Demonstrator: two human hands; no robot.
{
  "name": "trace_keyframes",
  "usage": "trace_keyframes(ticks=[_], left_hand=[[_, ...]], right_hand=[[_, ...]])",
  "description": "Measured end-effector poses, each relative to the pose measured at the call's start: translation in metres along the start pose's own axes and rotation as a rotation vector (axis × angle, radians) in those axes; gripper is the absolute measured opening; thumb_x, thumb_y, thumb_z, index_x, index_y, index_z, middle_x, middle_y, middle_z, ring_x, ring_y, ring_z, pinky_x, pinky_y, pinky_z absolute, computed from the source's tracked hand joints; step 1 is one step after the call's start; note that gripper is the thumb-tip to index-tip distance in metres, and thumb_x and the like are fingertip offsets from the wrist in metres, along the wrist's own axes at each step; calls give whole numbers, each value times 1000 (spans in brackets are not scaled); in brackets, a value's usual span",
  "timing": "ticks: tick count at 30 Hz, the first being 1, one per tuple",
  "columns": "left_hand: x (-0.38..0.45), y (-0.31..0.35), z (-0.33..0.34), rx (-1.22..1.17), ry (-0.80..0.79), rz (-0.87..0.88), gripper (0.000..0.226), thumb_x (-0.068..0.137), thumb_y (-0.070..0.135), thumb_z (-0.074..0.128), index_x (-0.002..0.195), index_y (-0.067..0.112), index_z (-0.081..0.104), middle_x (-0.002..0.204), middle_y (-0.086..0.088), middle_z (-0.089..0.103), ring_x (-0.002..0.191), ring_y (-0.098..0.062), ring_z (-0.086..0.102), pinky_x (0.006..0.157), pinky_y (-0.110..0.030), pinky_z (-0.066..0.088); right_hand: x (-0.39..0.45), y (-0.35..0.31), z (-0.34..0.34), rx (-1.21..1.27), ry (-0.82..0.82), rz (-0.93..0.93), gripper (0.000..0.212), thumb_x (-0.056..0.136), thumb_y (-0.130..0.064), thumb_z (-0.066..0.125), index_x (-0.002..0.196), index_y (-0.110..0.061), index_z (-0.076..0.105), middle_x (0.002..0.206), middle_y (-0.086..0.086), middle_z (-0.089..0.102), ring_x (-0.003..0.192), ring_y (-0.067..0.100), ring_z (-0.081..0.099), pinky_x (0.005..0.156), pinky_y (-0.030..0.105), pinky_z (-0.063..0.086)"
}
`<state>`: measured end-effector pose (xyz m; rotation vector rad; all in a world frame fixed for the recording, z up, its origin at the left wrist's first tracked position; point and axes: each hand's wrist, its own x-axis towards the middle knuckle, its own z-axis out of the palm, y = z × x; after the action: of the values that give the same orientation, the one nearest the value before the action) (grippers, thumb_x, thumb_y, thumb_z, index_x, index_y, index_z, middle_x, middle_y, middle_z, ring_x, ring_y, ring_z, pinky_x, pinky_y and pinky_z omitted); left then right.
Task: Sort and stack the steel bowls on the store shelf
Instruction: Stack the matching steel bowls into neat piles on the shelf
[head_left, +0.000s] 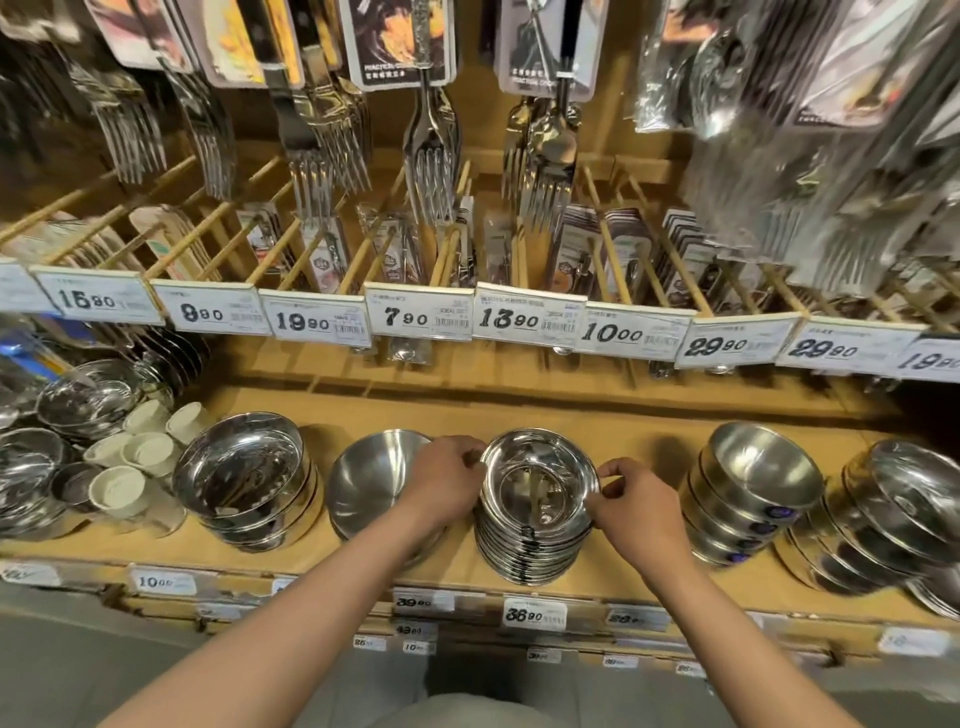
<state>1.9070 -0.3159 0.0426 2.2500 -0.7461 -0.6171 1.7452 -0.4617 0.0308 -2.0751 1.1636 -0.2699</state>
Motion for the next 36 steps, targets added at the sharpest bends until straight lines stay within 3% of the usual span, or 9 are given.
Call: trace_keyframes(ticks=[6, 10, 14, 17, 22, 25, 28, 32, 36], left_hand=[[6, -16, 5, -91, -19, -92, 37, 101, 32, 53, 132, 18, 66, 130, 0, 67, 118, -18, 60, 92, -22, 40], [-7, -21, 17, -304, -38, -234, 44, 102, 52, 39, 119, 25, 69, 120, 9, 69, 106, -10, 63, 86, -18, 47], [-16, -18, 34, -602, -198, -332, 50, 101, 62, 29, 118, 32, 66, 103, 15, 68, 85, 5, 58, 66, -8, 47], [-18, -16, 42, -766, -226, -440, 52, 98, 65, 30, 98, 30, 68, 81, 20, 70, 67, 9, 62, 51, -8, 52], [-12, -28, 49, -892, -299, -625, 77, 94, 76, 24, 120, 20, 70, 109, -10, 77, 107, -29, 68, 72, -37, 56], [-10, -28, 53, -919, -304, -642, 77, 90, 78, 30, 113, 19, 74, 104, -9, 78, 103, -29, 72, 78, -42, 59], [-6, -24, 54, -951, -277, -638, 73, 90, 74, 37, 113, 15, 73, 96, -12, 79, 101, -35, 71, 66, -44, 61], [-2, -18, 60, -965, -287, -612, 65, 92, 69, 41, 113, 16, 72, 93, -12, 79, 101, -36, 69, 61, -45, 61], [-5, -4, 66, -964, -302, -614, 55, 91, 69, 45, 108, 22, 70, 102, -17, 77, 98, -36, 73, 67, -46, 61]], right_hand=[[-3, 7, 0, 141, -28, 74, 15, 89, -28, 68, 103, -25, 63, 84, -9, 69, 79, 20, 70, 82, 41, 57], [-6, 16, 4, 420, -143, 223, 31, 97, -45, 58, 123, -28, 60, 108, -7, 68, 102, 17, 66, 98, 47, 54], [-18, 15, 11, 746, -379, 346, 33, 100, -59, 40, 104, -47, 71, 106, -16, 75, 104, 9, 67, 69, 31, 60], [-22, 21, 20, 891, -391, 481, 43, 97, -66, 40, 112, -38, 69, 115, -3, 72, 109, 17, 65, 67, 34, 60], [-21, 25, 30, 908, -403, 489, 42, 89, -74, 44, 104, -46, 72, 107, -13, 73, 110, 14, 61, 71, 41, 61], [-19, 27, 30, 947, -402, 496, 41, 90, -73, 45, 104, -47, 72, 105, -13, 76, 112, 18, 63, 81, 49, 62], [-19, 29, 28, 962, -393, 504, 51, 91, -73, 46, 120, -36, 67, 120, -2, 70, 116, 25, 64, 89, 56, 59], [-13, 35, 20, 948, -388, 503, 53, 92, -72, 44, 120, -32, 65, 116, -3, 69, 111, 23, 64, 87, 51, 61], [-6, 41, 8, 886, -370, 479, 49, 90, -76, 40, 115, -42, 66, 117, -8, 70, 108, 15, 64, 71, 37, 61]])
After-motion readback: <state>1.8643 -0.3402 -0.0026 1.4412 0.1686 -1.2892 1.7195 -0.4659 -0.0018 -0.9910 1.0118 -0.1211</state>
